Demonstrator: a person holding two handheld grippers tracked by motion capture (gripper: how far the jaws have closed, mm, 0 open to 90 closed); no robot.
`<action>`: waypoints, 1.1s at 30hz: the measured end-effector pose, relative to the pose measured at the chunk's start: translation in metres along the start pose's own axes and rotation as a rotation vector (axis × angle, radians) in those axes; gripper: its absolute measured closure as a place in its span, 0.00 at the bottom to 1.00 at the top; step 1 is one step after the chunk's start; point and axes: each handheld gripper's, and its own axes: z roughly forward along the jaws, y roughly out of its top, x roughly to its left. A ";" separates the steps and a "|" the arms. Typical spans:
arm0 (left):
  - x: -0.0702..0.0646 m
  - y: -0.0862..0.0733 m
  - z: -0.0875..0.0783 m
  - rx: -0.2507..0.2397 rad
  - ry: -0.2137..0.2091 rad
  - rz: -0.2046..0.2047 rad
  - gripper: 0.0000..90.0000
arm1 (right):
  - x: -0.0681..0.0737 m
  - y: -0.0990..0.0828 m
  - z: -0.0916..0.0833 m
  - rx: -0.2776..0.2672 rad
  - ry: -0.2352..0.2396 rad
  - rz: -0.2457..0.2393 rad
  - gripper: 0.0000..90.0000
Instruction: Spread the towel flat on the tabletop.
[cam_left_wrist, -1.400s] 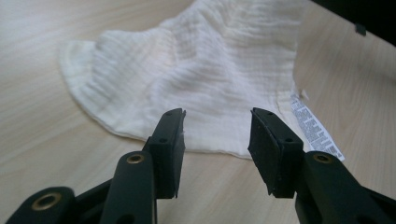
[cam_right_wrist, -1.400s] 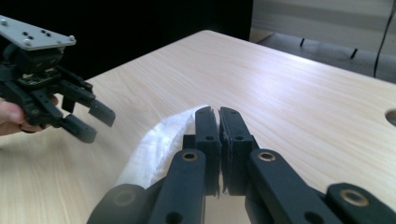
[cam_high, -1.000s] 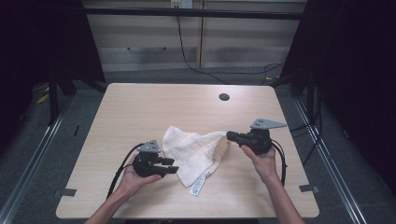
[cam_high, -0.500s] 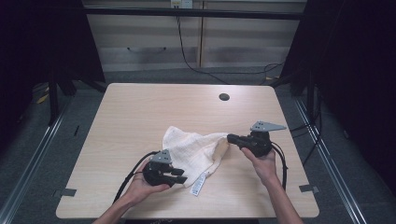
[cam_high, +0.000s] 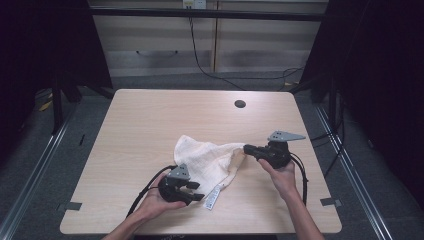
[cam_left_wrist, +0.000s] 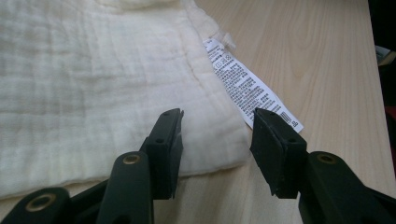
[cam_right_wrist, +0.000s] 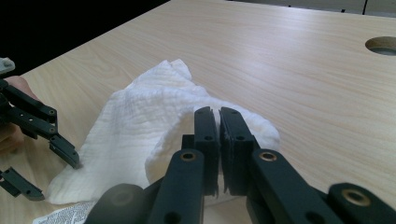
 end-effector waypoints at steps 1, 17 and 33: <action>-0.001 0.000 0.000 0.000 0.000 0.005 0.59 | 0.000 0.000 0.000 -0.001 0.000 -0.001 0.96; -0.014 -0.001 0.003 0.011 0.121 0.095 0.73 | 0.001 -0.004 0.005 0.011 0.017 0.013 0.95; 0.024 0.001 -0.052 -0.185 0.121 -0.122 0.95 | -0.003 0.001 -0.010 -0.038 0.028 0.029 0.96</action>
